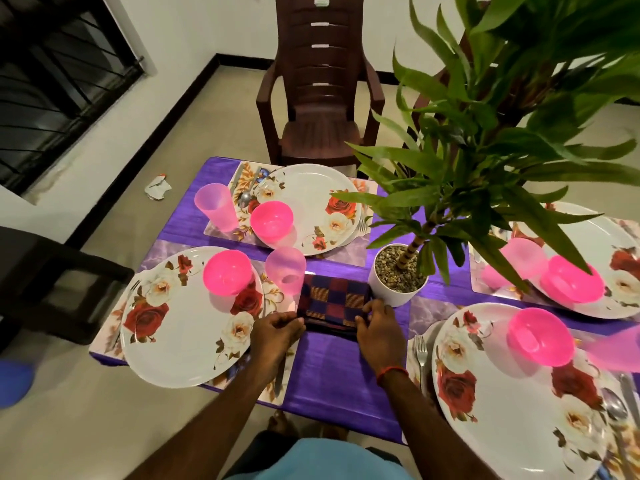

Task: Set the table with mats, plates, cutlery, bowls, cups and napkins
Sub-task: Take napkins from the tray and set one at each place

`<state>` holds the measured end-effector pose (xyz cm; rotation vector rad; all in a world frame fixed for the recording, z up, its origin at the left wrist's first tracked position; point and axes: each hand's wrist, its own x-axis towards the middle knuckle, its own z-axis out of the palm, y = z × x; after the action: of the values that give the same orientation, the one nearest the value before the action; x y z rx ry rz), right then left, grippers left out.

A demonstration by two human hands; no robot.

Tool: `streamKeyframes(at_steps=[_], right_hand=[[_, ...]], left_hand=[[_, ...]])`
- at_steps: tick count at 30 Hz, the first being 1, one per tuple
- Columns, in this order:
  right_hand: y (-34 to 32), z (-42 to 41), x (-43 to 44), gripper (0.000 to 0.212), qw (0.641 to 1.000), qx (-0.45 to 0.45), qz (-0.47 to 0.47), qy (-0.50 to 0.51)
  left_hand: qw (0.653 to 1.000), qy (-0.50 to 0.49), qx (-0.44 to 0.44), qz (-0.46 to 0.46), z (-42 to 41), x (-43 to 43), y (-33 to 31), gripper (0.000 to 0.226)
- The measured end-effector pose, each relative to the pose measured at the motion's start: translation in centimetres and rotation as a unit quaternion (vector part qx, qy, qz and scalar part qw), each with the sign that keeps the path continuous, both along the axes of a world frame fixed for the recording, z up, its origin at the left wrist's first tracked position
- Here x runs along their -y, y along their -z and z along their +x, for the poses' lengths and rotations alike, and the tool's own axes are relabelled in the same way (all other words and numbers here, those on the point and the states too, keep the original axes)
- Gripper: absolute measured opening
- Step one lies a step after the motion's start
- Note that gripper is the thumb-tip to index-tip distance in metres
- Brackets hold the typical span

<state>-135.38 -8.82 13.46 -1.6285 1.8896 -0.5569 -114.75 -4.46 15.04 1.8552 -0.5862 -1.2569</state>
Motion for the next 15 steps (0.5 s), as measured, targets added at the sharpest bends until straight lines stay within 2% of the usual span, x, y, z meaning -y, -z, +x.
streamKeyframes(at_steps=[2,4,7,12,15], right_hand=[[-0.4,-0.2,0.0,0.017,0.998,-0.029,-0.033,-0.043],[-0.7,-0.3,0.1,0.019,0.992,-0.047,-0.060,-0.102],[-0.6,0.2,0.3,0.027,0.975,-0.070,-0.104,-0.186],[-0.6,1.7,-0.2,0.042,0.948,-0.131,-0.117,-0.265],[-0.9,2.2,-0.5,0.045,0.940,-0.145,-0.115,-0.285]], left_hand=[[0.999,0.005,0.041,-0.004,-0.2,-0.2,-0.2,0.014],[0.986,0.061,0.152,-0.015,-0.2,-0.4,-0.3,0.014],[0.933,0.174,0.315,-0.026,-0.3,-1.0,-0.6,0.023],[0.889,0.229,0.387,-0.092,0.2,-2.2,-1.3,0.043],[0.864,0.251,0.426,-0.096,0.9,-2.7,-1.8,0.050]])
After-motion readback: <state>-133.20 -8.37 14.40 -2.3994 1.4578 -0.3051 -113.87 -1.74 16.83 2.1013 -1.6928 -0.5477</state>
